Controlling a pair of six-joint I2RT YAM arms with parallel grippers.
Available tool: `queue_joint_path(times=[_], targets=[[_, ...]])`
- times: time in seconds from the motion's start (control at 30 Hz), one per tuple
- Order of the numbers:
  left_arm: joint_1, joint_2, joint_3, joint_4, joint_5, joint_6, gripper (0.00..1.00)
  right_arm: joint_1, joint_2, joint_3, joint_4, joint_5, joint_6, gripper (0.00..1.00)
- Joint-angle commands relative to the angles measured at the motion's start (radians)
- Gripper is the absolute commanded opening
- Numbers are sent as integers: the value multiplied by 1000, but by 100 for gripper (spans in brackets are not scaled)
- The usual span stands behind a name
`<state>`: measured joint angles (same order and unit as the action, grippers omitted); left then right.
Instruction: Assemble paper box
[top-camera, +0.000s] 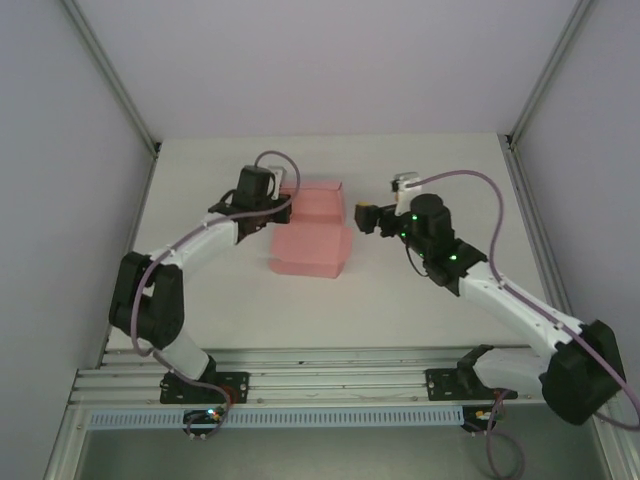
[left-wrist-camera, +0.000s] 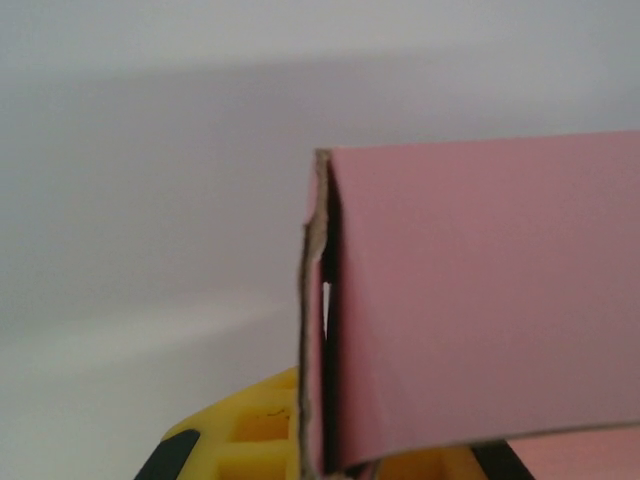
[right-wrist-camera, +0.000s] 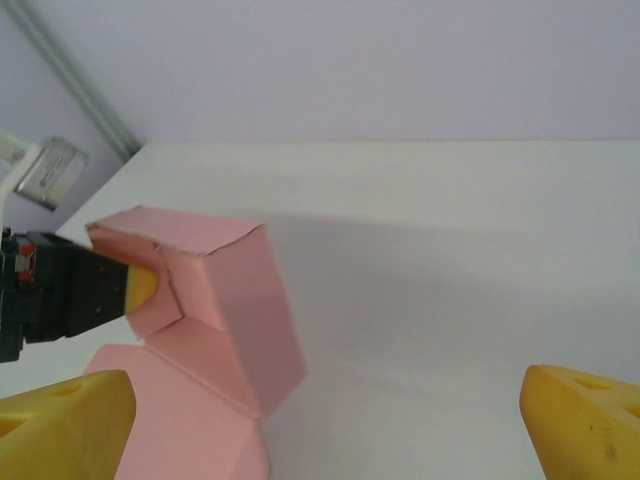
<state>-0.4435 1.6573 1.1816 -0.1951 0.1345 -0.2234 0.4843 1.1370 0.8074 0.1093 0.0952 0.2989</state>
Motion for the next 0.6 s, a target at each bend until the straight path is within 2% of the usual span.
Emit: queue_joint_path(times=[0.0, 0.1, 0.13, 0.27, 0.4, 0.57], targets=[[-3, 46, 166, -286, 138, 322, 0, -42, -72, -34, -134, 19, 61, 100], [-14, 137, 353, -598, 204, 604, 0, -86, -114, -56, -246, 59, 98, 100], [-31, 169, 413, -679, 154, 682, 0, -101, -128, -65, -278, 51, 108, 100], [-114, 277, 538, -834, -142, 875, 0, -124, -175, -103, -353, 29, 103, 100], [-195, 358, 596, -897, -313, 982, 0, -143, -200, -134, -397, 45, 106, 100], [-272, 399, 606, -814, -346, 1006, 0, -164, -204, -155, -435, 79, 140, 100]])
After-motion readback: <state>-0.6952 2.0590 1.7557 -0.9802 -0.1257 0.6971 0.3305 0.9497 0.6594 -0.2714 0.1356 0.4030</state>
